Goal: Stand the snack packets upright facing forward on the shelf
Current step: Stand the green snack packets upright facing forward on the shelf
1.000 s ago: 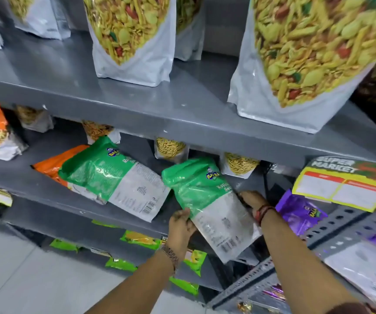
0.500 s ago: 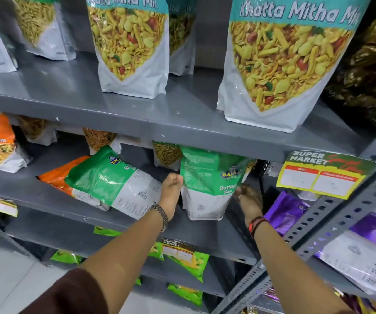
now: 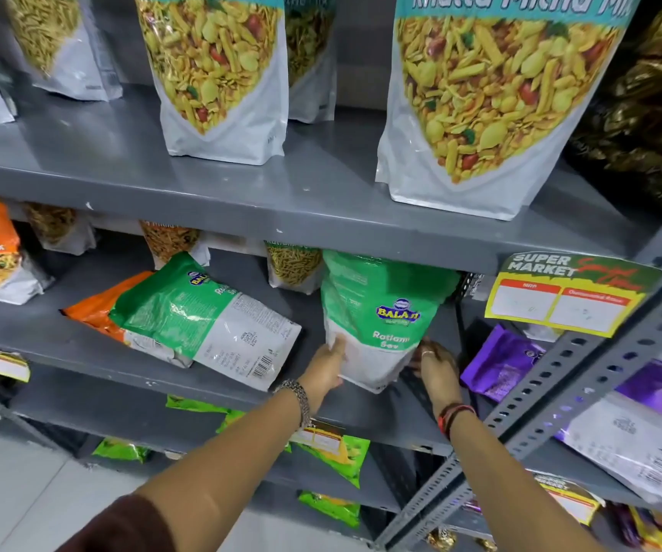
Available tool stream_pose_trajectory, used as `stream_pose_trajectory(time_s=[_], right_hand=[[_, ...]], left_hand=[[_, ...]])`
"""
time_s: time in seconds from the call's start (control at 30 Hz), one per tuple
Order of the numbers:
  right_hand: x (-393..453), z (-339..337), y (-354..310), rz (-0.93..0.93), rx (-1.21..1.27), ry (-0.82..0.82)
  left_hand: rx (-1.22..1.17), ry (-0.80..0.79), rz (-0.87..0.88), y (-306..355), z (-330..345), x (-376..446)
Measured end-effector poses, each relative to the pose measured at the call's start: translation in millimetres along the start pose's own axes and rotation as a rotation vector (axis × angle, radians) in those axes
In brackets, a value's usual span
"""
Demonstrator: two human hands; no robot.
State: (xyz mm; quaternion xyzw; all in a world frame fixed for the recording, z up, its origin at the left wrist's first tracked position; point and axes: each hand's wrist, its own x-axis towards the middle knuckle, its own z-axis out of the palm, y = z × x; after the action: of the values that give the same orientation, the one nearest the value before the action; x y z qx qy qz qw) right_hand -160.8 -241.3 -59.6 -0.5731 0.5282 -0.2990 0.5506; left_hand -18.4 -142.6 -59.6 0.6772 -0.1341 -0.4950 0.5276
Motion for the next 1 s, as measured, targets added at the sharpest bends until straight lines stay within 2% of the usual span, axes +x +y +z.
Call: stream_pose_trajectory(time_s=[0.13, 0.3, 0.33, 0.4, 0.53, 0.63, 0.7, 0.83, 1.0], right_hand=[[-12.6, 6.0, 38.3, -0.043, -0.105, -0.078], [-49.4, 21.0, 15.5, -0.094, -0.111, -0.178], [-49.5, 20.2, 15.4, -0.084, -0.1, -0.182], [-46.3, 13.9, 16.2, -0.08, -0.102, -0.113], [-27.3, -0.7, 7.4, -0.029, -0.04, 0.072], [-9.4, 3.4, -20.4, 0.044, 0.119, 0.13], [-2.0, 10.1, -43.3, 0.107, 0.244, 0.043], [5.3, 22.1, -60.5, 0.156, 0.35, -0.149], [3.4, 21.6, -43.2, 0.172, 0.441, -0.225]], left_hand=[[-0.026, 0.034, -0.007, 21.0, 9.4, 15.0], [0.007, 0.056, 0.042, 1.1, 8.0, 78.6], [0.032, 0.066, 0.038, 4.0, 6.7, 69.4], [0.059, 0.097, 0.05, 13.2, 4.4, 31.2], [0.036, 0.178, 0.132, -14.2, -3.6, -8.5], [0.064, 0.13, 0.105, -37.4, -6.2, -34.9], [0.053, 0.023, 0.112, -44.3, -2.4, -50.6], [-0.004, -0.074, 0.125, -44.3, 17.4, -63.0], [-0.074, -0.102, 0.108, -34.4, 38.8, -64.3]])
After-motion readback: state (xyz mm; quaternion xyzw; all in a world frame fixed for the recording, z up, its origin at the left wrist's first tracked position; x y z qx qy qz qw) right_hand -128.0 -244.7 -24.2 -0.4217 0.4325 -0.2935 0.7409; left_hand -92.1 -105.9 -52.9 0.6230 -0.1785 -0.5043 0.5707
